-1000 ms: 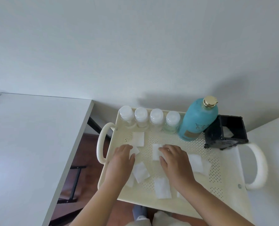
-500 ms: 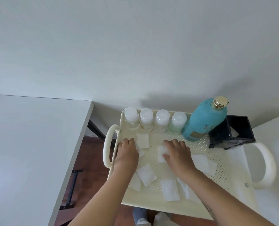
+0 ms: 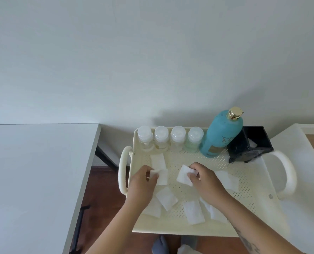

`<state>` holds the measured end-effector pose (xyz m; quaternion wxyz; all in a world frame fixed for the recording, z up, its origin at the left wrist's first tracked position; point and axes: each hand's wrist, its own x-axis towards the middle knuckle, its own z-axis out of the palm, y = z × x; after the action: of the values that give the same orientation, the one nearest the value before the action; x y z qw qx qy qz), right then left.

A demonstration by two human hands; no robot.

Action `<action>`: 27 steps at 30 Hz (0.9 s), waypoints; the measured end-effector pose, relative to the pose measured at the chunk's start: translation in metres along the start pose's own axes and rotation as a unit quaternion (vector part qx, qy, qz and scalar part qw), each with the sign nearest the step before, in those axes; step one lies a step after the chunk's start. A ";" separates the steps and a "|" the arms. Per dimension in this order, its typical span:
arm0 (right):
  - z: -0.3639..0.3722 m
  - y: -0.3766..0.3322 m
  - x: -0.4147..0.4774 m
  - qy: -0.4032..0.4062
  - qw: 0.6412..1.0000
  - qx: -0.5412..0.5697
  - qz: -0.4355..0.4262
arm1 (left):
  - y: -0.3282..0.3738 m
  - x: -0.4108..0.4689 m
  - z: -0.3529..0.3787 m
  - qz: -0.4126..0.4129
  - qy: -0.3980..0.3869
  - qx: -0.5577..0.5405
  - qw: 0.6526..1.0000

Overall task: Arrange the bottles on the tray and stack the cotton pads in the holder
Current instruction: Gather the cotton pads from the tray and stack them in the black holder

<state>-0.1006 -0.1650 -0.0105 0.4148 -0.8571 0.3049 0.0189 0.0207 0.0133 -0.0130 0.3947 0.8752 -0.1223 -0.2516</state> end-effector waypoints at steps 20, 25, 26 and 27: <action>-0.171 0.036 -0.028 0.198 0.977 0.047 -0.067 | 0.107 -0.037 0.051 0.024 -0.071 -0.278 0.958; -0.217 0.069 0.012 0.179 0.981 -0.007 -0.079 | 0.144 -0.039 0.081 0.019 -0.057 -0.304 0.951; -0.222 0.074 0.020 0.165 0.983 -0.014 -0.083 | 0.150 -0.040 0.086 0.019 -0.051 -0.312 0.949; -0.225 0.078 0.027 0.150 0.985 -0.016 -0.086 | 0.154 -0.041 0.091 0.019 -0.046 -0.318 0.947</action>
<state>-0.1704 -0.3776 0.0744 0.3506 -0.8797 0.2889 -0.1407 -0.0648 -0.1286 0.0661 0.6511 0.6891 -0.0706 -0.3101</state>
